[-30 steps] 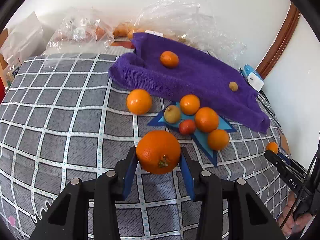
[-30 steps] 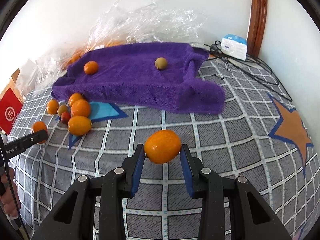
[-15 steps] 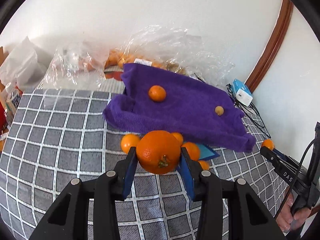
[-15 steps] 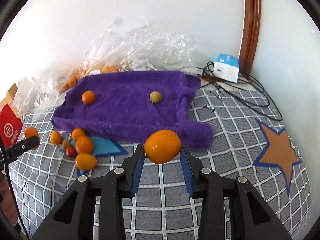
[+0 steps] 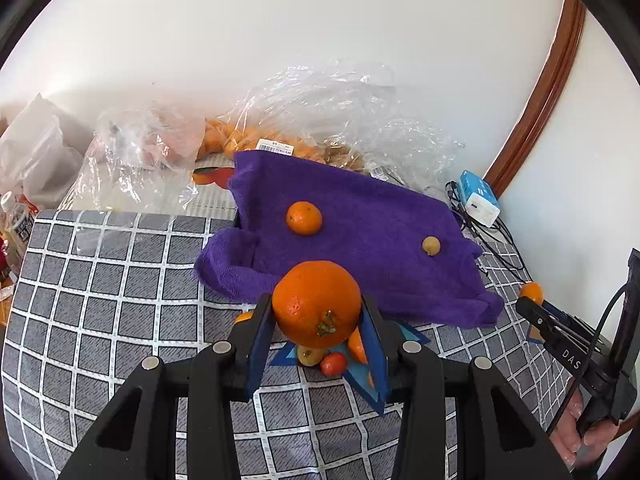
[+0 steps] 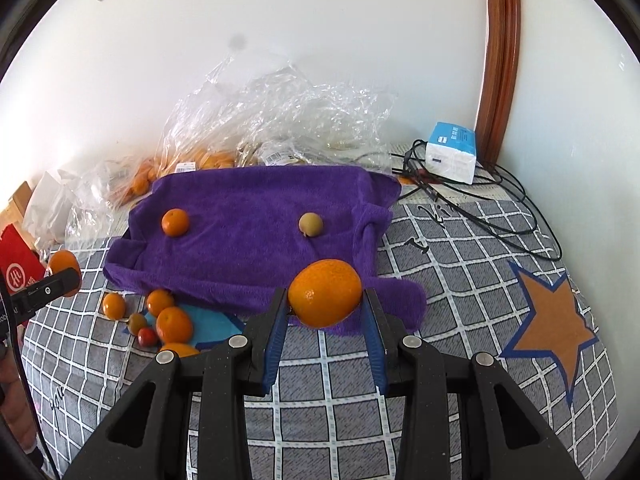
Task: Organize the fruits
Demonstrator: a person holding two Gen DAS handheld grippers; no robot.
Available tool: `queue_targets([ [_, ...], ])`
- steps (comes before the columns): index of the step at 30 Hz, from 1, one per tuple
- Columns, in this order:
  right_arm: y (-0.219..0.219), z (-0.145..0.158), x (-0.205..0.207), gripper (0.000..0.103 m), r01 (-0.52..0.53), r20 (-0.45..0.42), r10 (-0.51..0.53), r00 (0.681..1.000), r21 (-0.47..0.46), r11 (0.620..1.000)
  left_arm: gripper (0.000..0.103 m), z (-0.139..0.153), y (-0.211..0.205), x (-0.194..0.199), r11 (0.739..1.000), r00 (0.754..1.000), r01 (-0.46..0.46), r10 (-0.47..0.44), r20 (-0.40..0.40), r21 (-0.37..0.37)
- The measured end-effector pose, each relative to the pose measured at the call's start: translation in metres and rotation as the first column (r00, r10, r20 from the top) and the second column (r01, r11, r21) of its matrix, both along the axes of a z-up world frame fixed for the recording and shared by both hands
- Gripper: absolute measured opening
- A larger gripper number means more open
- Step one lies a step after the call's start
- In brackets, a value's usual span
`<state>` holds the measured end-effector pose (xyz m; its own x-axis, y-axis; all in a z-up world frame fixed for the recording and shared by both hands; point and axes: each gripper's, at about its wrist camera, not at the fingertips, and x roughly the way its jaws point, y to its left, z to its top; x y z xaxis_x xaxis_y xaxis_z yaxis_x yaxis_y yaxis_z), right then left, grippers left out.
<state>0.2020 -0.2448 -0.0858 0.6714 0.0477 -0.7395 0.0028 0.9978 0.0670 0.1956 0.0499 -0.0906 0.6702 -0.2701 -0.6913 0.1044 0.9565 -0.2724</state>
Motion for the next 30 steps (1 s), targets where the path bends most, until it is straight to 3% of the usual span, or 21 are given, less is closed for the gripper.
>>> queue_targets([
  [13, -0.004, 0.005, 0.018, 0.036, 0.014, 0.005, -0.014, 1.000, -0.005, 1.000, 0.040, 0.005, -0.003, 0.021, 1.000, 1.000, 0.001, -0.001, 0.005, -0.007],
  [30, -0.002, -0.010, 0.047, 0.036, 0.009, -0.019, -0.009, 1.000, -0.008, 1.000, 0.040, -0.001, -0.005, 0.051, 1.000, 1.000, -0.007, 0.007, -0.008, 0.007],
])
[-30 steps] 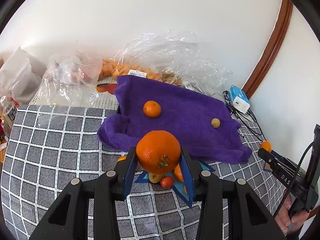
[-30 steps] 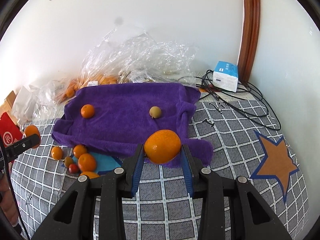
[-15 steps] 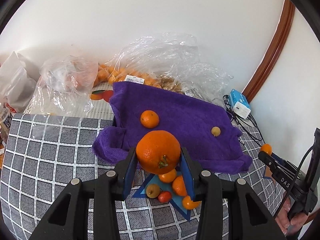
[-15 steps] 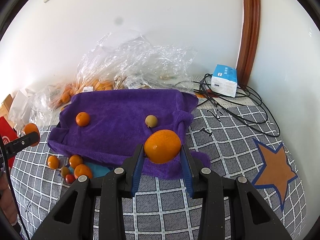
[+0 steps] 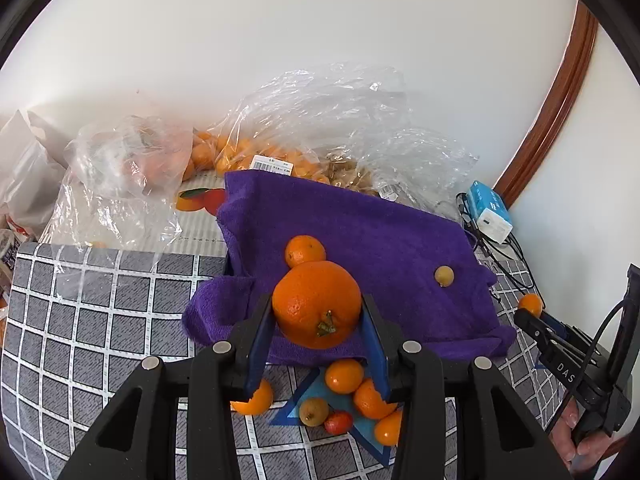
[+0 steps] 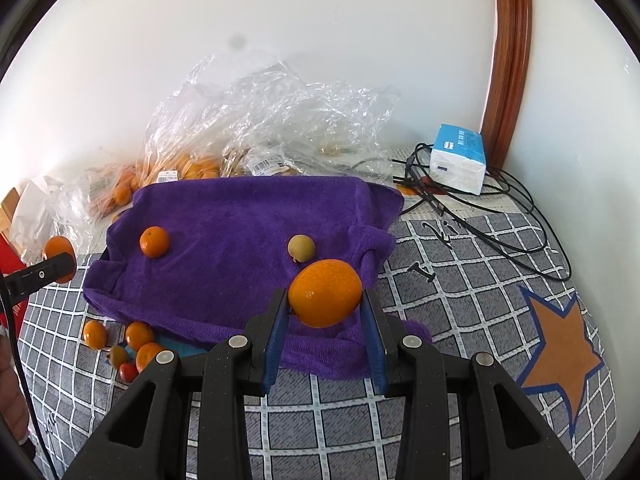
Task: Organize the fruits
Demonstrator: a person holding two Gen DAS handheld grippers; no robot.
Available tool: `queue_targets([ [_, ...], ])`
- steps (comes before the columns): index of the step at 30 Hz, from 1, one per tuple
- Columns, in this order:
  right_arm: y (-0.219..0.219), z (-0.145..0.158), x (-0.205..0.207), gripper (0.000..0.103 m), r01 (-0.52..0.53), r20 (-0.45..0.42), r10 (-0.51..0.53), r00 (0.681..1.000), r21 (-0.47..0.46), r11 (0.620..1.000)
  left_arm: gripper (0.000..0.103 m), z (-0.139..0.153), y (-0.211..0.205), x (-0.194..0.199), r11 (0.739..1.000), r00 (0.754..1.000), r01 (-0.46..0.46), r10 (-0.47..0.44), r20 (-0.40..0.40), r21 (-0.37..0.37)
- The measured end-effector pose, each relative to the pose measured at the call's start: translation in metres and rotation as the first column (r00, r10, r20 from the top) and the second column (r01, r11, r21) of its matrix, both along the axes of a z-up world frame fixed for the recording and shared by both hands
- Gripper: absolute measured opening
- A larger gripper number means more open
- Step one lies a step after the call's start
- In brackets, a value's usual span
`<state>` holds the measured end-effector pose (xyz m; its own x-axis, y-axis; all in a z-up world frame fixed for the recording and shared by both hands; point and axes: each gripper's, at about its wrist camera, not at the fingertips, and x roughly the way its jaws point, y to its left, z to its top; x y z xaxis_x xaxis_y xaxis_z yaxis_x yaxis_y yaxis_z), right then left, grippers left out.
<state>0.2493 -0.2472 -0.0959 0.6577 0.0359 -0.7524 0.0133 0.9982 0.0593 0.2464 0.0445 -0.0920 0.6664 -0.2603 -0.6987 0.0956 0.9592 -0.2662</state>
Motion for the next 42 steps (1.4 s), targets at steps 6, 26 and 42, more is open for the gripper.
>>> queue_targets([
  [6, 0.003, -0.008, 0.013, 0.036, -0.006, -0.011, 0.006, 1.000, -0.001, 1.000, 0.040, -0.005, -0.001, 0.012, 1.000, 1.000, -0.006, 0.006, -0.011, 0.005],
  [26, -0.004, -0.038, 0.046, 0.036, -0.009, -0.036, 0.009, 0.999, 0.002, 1.000, 0.040, -0.032, 0.022, 0.043, 0.998, 0.995, -0.056, 0.054, -0.081, -0.018],
  [42, 0.006, -0.071, 0.074, 0.036, -0.065, -0.095, 0.066, 0.993, 0.014, 0.998, 0.040, -0.059, -0.009, 0.068, 0.998, 0.989, -0.031, 0.038, -0.144, 0.052],
])
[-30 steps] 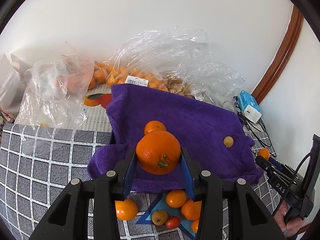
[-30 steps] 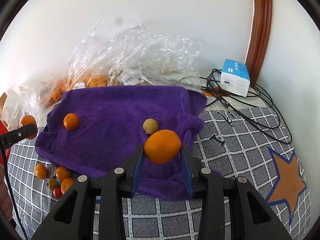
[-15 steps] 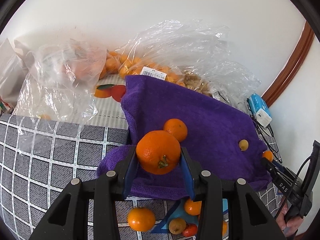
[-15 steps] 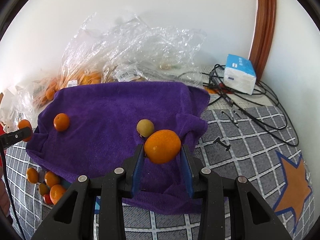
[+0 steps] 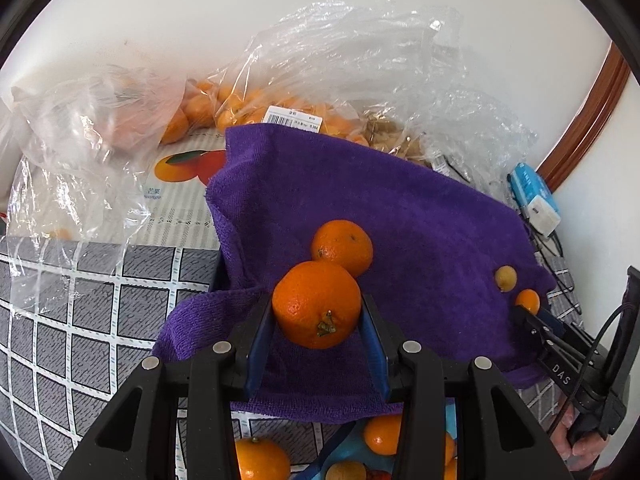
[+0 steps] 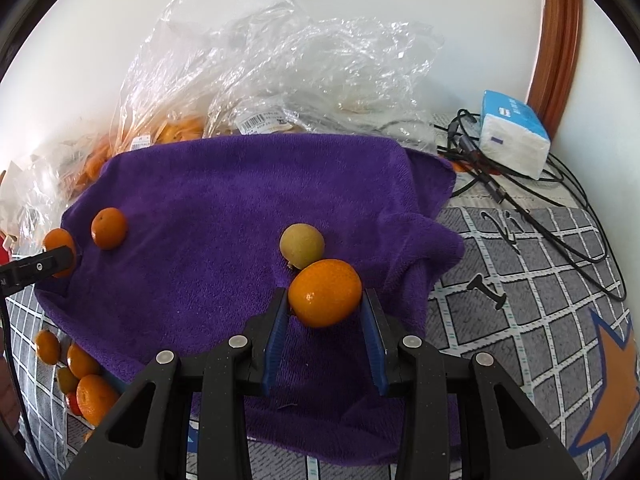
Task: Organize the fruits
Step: 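Open both tools to drop the oranges onto the purple towel, then withdraw both open tools from the towel toward the fruit on the blue star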
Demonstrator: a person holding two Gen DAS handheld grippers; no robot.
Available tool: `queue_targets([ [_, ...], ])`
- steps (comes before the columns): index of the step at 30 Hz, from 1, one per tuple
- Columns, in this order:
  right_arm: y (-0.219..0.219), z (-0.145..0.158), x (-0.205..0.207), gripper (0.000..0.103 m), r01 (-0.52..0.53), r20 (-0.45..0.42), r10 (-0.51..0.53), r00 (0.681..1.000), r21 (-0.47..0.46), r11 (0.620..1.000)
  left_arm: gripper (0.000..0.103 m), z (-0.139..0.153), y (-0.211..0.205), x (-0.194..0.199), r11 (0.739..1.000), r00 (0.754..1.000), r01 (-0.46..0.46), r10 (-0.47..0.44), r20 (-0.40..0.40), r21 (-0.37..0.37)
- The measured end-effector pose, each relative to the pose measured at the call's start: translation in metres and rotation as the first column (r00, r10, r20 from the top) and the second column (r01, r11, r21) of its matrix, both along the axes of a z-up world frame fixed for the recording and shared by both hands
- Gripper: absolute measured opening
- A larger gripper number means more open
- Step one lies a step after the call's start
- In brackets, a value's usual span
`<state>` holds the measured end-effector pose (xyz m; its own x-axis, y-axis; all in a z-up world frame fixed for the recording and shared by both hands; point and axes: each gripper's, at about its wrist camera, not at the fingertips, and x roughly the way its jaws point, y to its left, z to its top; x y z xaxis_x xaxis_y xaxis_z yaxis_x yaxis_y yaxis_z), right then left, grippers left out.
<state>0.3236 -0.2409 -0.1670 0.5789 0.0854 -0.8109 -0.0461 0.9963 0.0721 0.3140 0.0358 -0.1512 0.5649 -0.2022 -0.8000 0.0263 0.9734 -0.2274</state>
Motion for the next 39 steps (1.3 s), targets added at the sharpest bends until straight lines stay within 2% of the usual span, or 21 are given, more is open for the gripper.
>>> queue_targets([
  [7, 0.007, -0.008, 0.004, 0.036, -0.028, -0.021, 0.028, 0.999, -0.019, 0.999, 0.040, -0.013, -0.004, 0.004, 1.000, 0.999, 0.002, -0.001, -0.032, 0.023],
  [12, 0.009, -0.006, 0.005, 0.038, -0.042, -0.035, 0.041, 0.999, -0.036, 0.998, 0.040, -0.013, -0.010, 0.002, 0.998, 0.999, 0.013, -0.011, -0.037, 0.068],
  [14, 0.010, -0.003, 0.001, 0.044, -0.049, -0.041, 0.047, 0.998, -0.033, 0.998, 0.042, -0.011, -0.012, 0.001, 0.997, 0.999, 0.025, -0.023, -0.035, 0.073],
  [15, 0.010, 0.000, -0.002, 0.047, -0.050, -0.037, 0.049, 0.998, -0.033, 0.998, 0.047, -0.009, -0.011, 0.000, 0.997, 0.999, 0.027, -0.024, -0.032, 0.072],
  [17, 0.011, 0.009, -0.010, 0.059, -0.051, -0.022, 0.050, 0.999, -0.038, 0.998, 0.052, -0.003, -0.010, -0.004, 0.998, 1.000, 0.022, -0.021, -0.022, 0.061],
  [20, 0.010, 0.023, -0.025, 0.066, -0.043, 0.008, 0.044, 0.999, -0.032, 0.999, 0.060, 0.010, -0.007, -0.014, 0.999, 1.000, 0.023, -0.023, 0.005, 0.041],
  [25, 0.008, 0.043, -0.051, 0.067, -0.010, 0.042, 0.010, 0.999, -0.016, 1.000, 0.061, 0.030, 0.001, -0.037, 1.000, 0.999, 0.025, -0.026, 0.040, 0.017],
  [30, 0.008, 0.062, -0.080, 0.067, 0.013, 0.073, -0.011, 0.997, -0.018, 1.000, 0.061, 0.046, 0.011, -0.072, 1.000, 0.995, 0.003, -0.005, 0.099, 0.026],
  [36, 0.012, 0.078, -0.119, 0.067, 0.050, 0.152, -0.046, 0.987, -0.020, 0.999, 0.061, 0.048, 0.024, -0.108, 0.999, 0.992, -0.006, 0.000, 0.130, 0.044],
  [39, 0.017, 0.079, -0.130, 0.067, 0.054, 0.146, -0.049, 0.988, -0.026, 0.998, 0.061, 0.044, 0.031, -0.124, 0.998, 0.991, -0.014, 0.006, 0.131, 0.060],
])
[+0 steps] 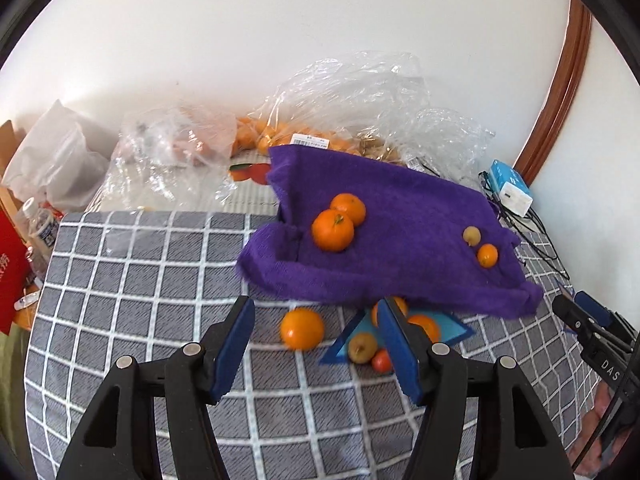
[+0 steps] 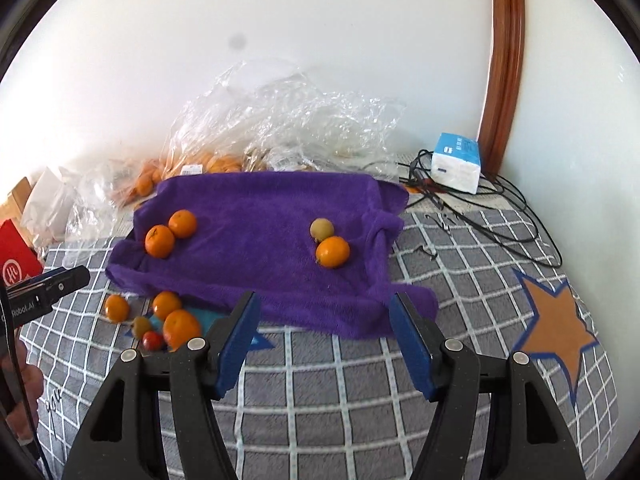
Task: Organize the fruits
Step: 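Withdraw both open tools from the towel toward the fruit on the blue star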
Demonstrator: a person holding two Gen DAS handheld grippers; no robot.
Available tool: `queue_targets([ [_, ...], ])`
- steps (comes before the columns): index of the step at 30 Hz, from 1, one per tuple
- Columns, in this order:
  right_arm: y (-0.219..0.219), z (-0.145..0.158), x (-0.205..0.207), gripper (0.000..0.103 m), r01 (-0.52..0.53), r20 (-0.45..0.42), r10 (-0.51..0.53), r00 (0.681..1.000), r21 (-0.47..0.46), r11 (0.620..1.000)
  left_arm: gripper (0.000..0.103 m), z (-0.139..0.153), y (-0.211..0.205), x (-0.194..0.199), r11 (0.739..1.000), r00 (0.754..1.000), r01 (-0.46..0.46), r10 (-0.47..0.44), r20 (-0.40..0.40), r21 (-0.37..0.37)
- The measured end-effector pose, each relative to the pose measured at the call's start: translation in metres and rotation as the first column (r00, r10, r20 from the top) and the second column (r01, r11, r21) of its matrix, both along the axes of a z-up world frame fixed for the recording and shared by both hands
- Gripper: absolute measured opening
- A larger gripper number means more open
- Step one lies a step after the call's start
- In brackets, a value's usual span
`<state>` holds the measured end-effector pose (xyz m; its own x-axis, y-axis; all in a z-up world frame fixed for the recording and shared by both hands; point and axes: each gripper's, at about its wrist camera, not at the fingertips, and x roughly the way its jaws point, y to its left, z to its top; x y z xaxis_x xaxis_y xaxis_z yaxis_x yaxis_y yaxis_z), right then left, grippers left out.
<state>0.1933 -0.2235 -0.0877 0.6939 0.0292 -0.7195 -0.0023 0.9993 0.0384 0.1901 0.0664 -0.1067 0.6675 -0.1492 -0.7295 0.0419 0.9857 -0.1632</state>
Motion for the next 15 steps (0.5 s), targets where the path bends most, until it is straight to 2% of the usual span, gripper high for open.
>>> queue_targets([
  [5, 0.009, -0.009, -0.013, 0.064, -0.023, -0.021, 0.023, 1.000, 0.007, 1.000, 0.061, -0.014, 0.013, -0.018, 1.000, 1.000, 0.012, -0.012, -0.018, 0.002],
  [15, 0.039, -0.046, -0.021, 0.063, -0.083, -0.084, 0.086, 0.993, 0.038, 0.996, 0.061, -0.056, 0.044, -0.038, 0.998, 0.995, -0.049, 0.053, -0.082, 0.042],
])
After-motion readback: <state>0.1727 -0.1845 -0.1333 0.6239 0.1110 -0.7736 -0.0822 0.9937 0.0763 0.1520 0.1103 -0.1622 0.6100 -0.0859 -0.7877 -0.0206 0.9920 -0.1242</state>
